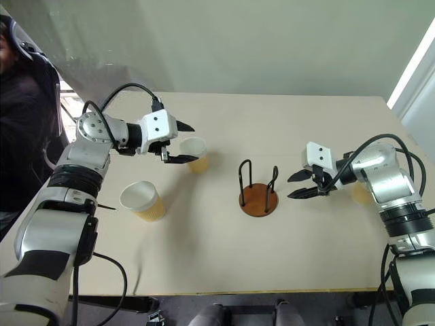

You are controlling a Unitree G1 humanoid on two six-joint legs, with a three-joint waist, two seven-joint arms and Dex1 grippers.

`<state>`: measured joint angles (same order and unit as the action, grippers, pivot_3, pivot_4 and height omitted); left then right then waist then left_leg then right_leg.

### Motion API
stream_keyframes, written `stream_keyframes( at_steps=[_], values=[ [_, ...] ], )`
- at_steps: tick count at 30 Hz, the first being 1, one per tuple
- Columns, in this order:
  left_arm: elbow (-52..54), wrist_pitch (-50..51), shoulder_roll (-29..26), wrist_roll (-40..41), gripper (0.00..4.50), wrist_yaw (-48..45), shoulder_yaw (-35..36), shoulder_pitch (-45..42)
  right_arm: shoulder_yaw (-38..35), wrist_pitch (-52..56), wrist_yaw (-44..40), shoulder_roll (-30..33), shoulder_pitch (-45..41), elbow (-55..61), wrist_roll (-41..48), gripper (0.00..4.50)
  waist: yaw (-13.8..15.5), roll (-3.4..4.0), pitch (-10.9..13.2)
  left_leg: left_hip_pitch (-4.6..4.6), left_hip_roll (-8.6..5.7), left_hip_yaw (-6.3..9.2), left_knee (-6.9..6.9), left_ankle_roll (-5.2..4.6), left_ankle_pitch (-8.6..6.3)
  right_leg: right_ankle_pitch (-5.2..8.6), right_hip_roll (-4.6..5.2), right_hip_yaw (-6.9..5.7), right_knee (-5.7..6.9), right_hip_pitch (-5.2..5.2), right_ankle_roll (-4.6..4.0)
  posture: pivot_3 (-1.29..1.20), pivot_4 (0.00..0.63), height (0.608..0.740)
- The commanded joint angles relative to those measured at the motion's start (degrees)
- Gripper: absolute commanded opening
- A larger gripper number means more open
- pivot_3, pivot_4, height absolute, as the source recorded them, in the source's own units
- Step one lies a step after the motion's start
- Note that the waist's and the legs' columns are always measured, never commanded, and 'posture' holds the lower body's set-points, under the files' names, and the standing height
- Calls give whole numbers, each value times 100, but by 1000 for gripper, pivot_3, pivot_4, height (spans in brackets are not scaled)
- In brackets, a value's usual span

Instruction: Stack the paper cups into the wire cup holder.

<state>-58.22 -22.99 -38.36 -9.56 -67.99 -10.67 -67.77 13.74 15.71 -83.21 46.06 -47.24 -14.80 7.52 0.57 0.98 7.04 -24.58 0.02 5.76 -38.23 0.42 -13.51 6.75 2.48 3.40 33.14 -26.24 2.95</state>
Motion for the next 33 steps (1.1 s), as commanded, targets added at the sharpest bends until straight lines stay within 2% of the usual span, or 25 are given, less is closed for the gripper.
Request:
stream_keyframes(
  at_steps=[1,14,33],
  values=[
    [-98,-313,-132,-302,4161,328,-120,-268,-221,-82,3,130,-173,124,31,2186,0,0,0,0,0,1,0,0,0,0,0,-1,0,0,0,0,150,740],
    [-798,-760,28,-1226,4161,1445,-692,-562,-239,87,-125,379,-12,411,117,2186,7,0,0,-2,-2,1,7,1,-1,0,0,-1,-2,-4,0,0,150,740],
    [-1137,-809,194,-1621,4161,1800,-989,-564,-394,391,-81,541,106,761,266,2186,7,0,0,-1,-5,2,5,1,-1,0,-2,-1,0,-4,0,0,150,740]
  ],
)
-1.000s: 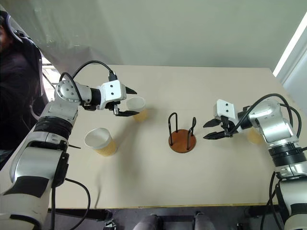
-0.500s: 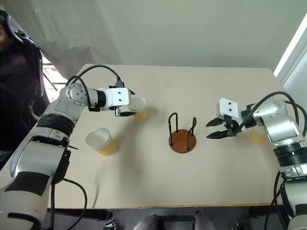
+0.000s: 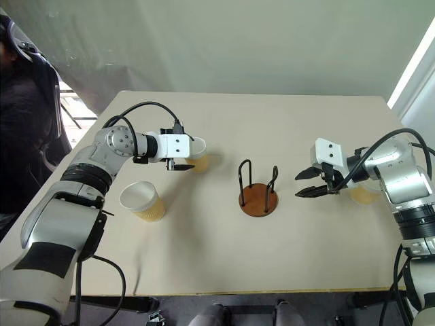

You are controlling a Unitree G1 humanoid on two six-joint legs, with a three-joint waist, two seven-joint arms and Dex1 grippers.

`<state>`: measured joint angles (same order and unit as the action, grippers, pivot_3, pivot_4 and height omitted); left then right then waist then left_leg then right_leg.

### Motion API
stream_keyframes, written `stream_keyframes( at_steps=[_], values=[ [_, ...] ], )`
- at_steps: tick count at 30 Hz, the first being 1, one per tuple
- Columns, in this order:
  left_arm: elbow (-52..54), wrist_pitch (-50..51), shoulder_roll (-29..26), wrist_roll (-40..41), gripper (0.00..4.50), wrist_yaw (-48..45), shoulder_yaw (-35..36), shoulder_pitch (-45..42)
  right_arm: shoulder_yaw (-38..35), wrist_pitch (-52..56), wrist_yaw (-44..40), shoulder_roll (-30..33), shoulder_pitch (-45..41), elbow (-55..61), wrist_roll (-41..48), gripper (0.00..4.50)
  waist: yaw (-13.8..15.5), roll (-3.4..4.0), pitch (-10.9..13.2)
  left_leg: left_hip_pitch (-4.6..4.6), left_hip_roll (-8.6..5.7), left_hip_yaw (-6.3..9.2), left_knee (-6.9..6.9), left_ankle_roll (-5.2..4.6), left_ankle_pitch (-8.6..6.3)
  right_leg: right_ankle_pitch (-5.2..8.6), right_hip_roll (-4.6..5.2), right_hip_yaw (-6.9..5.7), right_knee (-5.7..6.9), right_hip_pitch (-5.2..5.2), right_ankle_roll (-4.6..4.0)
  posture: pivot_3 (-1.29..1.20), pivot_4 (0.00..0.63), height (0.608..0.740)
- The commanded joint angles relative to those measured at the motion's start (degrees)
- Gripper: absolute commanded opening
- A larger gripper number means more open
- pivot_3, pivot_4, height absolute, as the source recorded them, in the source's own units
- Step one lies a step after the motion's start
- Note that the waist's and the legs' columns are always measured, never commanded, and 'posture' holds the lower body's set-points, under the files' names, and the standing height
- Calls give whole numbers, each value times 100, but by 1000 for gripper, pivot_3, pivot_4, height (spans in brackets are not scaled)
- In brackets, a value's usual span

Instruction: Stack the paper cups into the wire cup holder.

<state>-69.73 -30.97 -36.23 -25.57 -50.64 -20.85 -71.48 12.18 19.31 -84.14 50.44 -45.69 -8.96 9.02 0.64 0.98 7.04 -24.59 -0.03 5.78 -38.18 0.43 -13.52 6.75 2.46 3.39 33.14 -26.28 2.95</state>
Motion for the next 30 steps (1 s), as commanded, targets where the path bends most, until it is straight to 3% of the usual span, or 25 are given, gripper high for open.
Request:
stream_keyframes(
  at_steps=[1,7,8,10,20,30],
  values=[
    [2,-4,-10,-25,4161,78,24,-186,-241,43,20,95,-47,189,128,2186,0,0,0,0,0,0,0,0,0,0,0,0,0,0,0,0,150,740],
    [-58,-5,61,-100,4161,61,-33,-52,-267,94,83,91,5,289,190,2186,0,0,0,0,0,0,-1,0,0,0,-1,0,0,1,0,0,150,740],
    [-67,1,75,-102,3975,47,-33,-38,-273,100,90,97,17,307,196,2209,1,0,0,0,0,0,-1,0,0,0,-1,-1,1,1,0,0,150,740],
    [-101,20,89,-141,3543,73,-60,-16,-289,111,103,108,39,334,204,2216,1,0,0,0,0,0,-2,0,0,0,-1,-1,1,1,0,0,150,740],
    [-191,121,78,-123,133,-84,-80,-10,-428,132,173,204,150,398,230,2216,6,0,0,0,0,-1,-5,0,0,0,-1,-1,2,2,0,0,150,740],
    [-115,42,16,189,59,-616,139,-219,-498,14,19,345,48,273,306,2216,6,0,0,0,0,-1,-7,0,1,0,-3,-1,3,2,0,0,150,740]
  ],
)
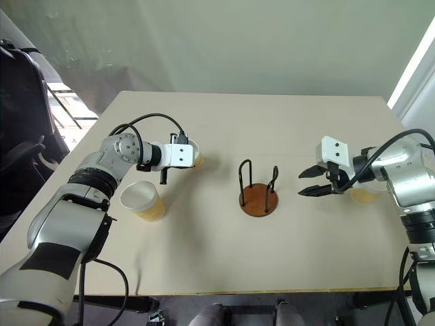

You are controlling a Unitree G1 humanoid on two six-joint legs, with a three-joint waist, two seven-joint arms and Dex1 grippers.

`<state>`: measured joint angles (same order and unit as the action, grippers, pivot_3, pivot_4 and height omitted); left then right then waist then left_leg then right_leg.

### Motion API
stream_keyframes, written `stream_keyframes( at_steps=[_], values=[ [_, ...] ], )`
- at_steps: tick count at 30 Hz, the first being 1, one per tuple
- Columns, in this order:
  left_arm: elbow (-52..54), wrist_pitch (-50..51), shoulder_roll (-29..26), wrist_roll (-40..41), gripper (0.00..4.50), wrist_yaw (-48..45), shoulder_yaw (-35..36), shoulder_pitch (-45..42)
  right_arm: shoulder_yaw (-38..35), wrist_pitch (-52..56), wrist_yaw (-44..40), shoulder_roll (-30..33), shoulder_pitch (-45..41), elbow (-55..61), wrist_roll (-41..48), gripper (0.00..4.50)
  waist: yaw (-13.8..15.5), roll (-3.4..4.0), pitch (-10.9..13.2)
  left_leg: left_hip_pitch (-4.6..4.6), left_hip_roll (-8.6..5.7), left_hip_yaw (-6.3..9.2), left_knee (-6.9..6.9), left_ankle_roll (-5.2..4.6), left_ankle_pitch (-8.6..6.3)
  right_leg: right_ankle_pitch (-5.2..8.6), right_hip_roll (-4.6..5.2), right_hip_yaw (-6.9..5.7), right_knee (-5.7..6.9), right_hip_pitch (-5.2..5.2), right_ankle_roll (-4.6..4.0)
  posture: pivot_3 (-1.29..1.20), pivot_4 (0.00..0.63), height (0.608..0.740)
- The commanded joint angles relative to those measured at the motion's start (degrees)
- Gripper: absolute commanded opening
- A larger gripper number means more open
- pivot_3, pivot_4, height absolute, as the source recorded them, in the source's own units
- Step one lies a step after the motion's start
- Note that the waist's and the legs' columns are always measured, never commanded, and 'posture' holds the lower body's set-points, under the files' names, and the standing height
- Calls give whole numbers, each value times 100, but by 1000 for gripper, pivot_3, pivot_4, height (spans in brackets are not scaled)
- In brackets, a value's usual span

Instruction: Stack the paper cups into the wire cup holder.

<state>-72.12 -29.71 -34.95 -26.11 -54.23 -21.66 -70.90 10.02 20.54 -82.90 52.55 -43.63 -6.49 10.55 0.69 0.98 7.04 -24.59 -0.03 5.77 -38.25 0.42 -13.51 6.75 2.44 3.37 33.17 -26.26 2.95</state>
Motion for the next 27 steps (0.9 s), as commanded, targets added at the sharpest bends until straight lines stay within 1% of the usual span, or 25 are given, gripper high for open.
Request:
stream_keyframes(
  at_steps=[1,7,12,18,22,27],
  values=[
    [136,-103,-129,298,59,-379,260,-321,-315,-196,-144,146,-180,-14,180,2216,0,0,0,0,0,0,0,0,0,0,-1,0,0,0,0,0,150,740],
    [182,124,-89,918,59,-1535,690,-663,-432,-575,-375,195,-298,-229,311,2216,4,0,0,-4,-1,1,-1,-1,1,1,-2,-1,-1,0,1,0,150,740],
    [232,279,-20,1176,59,-2143,848,-894,-482,-685,-421,106,-623,-348,399,2216,-11,0,0,-3,1,-3,-1,-2,1,1,-2,3,-1,-1,2,0,150,740],
    [270,479,198,1546,59,-3031,1001,-1403,-443,-658,-491,156,-652,-284,413,2216,13,-1,0,-15,1,4,-3,-4,2,2,2,-3,-4,-4,2,0,150,740],
    [274,789,421,1906,59,-3691,1185,-1906,-449,-559,-516,195,-623,-167,438,2216,7,-1,0,-31,-1,1,-6,-7,2,2,4,-2,-16,-10,3,0,150,740],
    [261,864,560,2210,59,-3827,953,-2281,-469,-296,-602,293,-582,32,519,2216,0,-1,0,-37,1,-4,-3,-10,0,8,10,0,-21,-12,12,0,150,740]
  ],
)
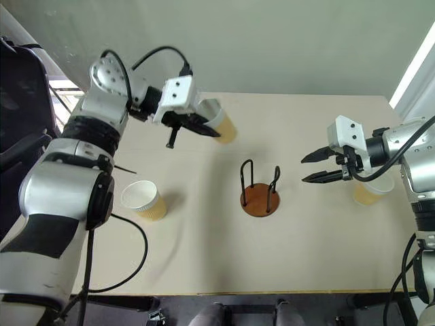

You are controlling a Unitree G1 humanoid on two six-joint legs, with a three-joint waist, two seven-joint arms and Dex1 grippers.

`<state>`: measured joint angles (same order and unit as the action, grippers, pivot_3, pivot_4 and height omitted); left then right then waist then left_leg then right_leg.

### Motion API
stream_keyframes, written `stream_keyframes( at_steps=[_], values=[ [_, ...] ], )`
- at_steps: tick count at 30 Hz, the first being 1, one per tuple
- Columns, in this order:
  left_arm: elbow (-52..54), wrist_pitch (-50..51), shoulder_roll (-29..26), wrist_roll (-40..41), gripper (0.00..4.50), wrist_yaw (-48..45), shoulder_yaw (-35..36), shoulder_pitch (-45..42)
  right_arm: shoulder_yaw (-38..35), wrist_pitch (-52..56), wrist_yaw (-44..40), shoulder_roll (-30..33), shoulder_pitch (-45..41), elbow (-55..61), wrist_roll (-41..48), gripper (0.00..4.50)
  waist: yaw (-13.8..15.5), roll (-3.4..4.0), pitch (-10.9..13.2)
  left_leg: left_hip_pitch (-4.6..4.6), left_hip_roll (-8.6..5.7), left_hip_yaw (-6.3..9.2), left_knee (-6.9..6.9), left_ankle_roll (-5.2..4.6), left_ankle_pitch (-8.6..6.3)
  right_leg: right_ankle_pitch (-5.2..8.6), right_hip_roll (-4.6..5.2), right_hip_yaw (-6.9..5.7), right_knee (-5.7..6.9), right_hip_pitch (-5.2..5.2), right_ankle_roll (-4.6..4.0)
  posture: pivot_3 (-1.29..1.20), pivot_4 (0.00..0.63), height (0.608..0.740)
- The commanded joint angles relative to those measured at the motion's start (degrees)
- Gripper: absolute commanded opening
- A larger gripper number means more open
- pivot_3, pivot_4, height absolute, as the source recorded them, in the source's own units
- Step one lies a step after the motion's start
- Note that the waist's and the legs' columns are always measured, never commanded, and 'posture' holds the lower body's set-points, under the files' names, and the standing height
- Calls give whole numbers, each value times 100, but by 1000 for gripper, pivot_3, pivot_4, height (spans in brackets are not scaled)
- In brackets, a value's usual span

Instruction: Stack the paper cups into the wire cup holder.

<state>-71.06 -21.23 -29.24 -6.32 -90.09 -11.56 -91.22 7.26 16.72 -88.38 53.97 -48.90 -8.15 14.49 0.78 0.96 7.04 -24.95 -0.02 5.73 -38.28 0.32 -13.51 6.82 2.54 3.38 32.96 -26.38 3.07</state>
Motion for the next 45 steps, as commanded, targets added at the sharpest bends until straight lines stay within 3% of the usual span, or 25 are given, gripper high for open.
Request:
stream_keyframes(
  at_steps=[1,17,35,45],
  values=[
    [156,11,12,280,59,-241,-122,-277,-198,103,-60,163,-54,207,130,2216,-11,2,0,2,-1,-9,1,-2,-1,2,-9,-1,1,0,4,0,150,740],
    [1132,535,132,2213,59,-241,-2327,-403,-248,477,-271,501,13,454,280,2216,16,4,1,-4,1,-12,-31,-8,-4,4,10,4,10,10,21,0,150,740],
    [1353,-90,74,2635,59,-241,-3926,-559,-294,932,-410,990,279,865,593,2216,51,4,1,-2,-10,-7,-71,-17,-10,11,-8,0,15,37,36,0,150,740],
    [1442,-188,64,2893,59,-241,-4289,-416,-218,959,-411,1043,269,893,623,2216,62,4,1,0,-12,-2,-75,-18,-11,15,8,2,14,44,41,0,150,740]
  ],
)
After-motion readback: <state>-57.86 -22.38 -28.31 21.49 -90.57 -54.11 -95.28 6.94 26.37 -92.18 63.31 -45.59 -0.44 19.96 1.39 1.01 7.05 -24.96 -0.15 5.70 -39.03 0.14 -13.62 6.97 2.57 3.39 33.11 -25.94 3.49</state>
